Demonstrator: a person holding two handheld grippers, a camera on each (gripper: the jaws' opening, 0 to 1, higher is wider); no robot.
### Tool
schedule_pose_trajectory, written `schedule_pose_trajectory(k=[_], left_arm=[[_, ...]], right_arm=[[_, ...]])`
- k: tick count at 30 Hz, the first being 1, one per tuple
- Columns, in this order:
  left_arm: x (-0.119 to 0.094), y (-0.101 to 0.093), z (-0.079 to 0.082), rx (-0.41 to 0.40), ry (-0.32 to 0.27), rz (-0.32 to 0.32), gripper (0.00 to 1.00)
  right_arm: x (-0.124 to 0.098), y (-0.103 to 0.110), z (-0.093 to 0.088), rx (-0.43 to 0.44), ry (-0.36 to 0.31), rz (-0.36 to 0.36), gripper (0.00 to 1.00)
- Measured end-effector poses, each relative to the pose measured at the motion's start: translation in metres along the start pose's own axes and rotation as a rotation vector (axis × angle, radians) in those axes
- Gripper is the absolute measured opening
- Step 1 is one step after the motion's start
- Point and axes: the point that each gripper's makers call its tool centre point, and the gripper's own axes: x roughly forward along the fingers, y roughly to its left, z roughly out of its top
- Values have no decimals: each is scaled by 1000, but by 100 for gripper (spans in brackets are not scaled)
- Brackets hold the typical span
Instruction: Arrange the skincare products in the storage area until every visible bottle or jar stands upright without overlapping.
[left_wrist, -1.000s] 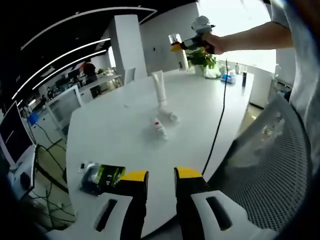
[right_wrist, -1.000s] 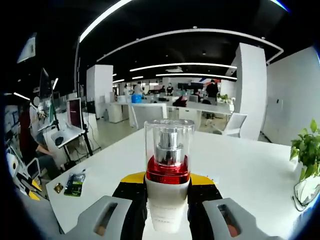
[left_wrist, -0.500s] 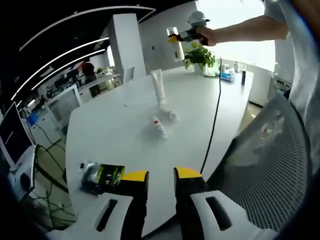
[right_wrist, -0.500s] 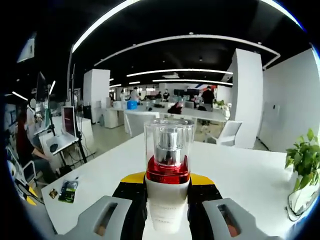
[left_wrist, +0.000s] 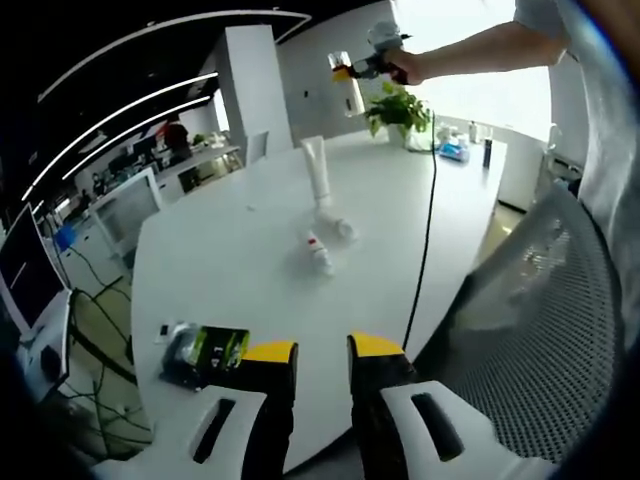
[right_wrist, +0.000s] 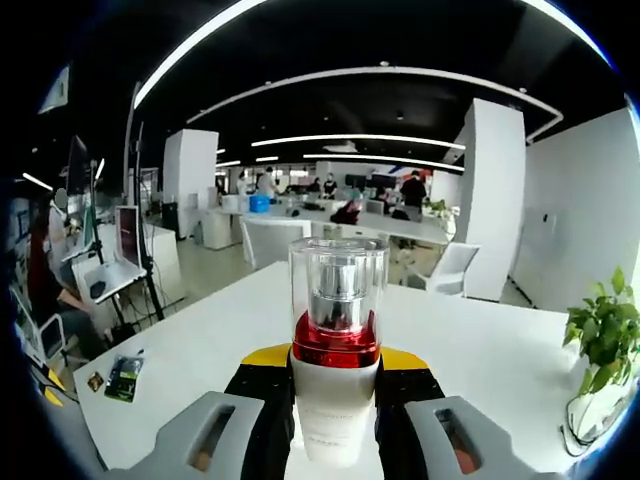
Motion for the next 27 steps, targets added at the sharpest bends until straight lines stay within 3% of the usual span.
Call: schedule_pose_trajectory(k=[5,8,27], left_arm=[[1,1,0,-3,2,5,17],[-3,14,0,-33,-3,55,18],[2,4,-5,12,28,22,17]], right_arm=[[3,-3,-8,18,13,-8,24],[5,-8,-14,30,19,-11,24],[0,-17,-54,41,89,-24,24]])
